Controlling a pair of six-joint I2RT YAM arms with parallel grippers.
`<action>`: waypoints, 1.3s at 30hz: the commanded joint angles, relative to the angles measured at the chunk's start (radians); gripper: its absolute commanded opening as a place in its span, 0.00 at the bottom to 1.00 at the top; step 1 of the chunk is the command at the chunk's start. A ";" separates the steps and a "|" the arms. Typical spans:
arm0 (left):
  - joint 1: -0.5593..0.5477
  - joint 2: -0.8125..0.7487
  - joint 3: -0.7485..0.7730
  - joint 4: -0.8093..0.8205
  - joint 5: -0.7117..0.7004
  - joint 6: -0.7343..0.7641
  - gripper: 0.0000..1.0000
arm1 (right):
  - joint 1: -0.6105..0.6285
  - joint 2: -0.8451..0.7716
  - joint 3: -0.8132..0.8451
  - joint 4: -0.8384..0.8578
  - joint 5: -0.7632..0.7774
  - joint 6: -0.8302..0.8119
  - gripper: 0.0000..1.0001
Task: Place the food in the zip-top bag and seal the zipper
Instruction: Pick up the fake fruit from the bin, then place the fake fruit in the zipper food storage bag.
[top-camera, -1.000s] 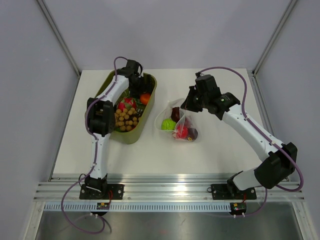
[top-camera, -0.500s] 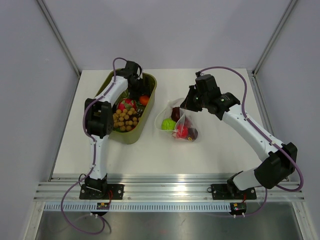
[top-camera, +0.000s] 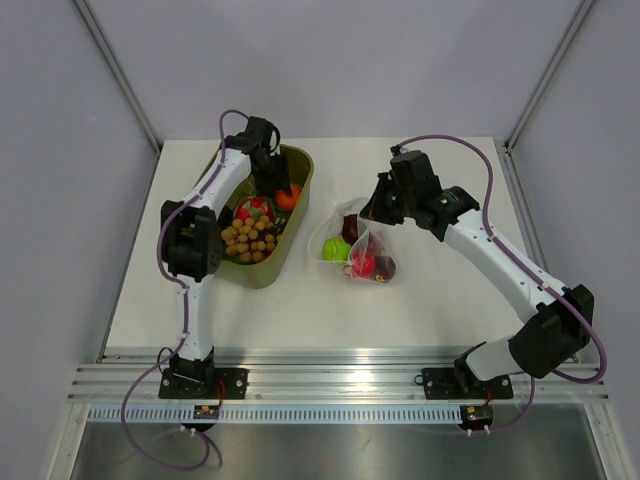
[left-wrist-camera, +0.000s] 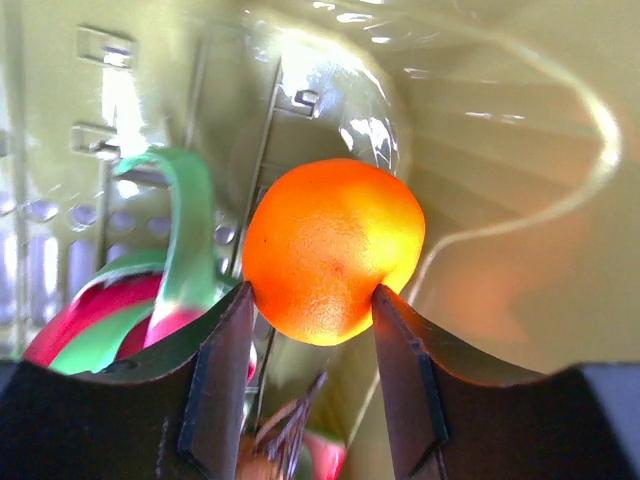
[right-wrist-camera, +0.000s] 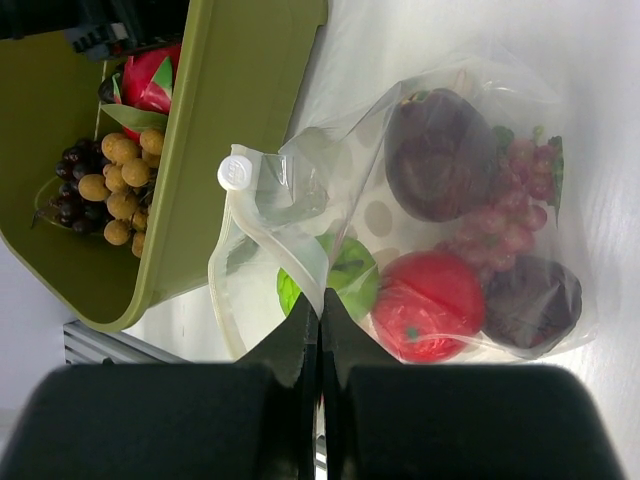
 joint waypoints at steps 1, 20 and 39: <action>0.005 -0.143 0.009 0.009 -0.064 -0.002 0.37 | 0.011 -0.031 0.009 0.033 -0.004 0.003 0.00; 0.052 -0.396 -0.027 -0.025 -0.049 0.024 0.34 | 0.045 0.230 0.279 0.134 -0.076 0.029 0.00; -0.010 -0.663 -0.377 0.110 0.330 0.024 0.34 | 0.046 0.227 0.238 0.175 -0.085 0.060 0.00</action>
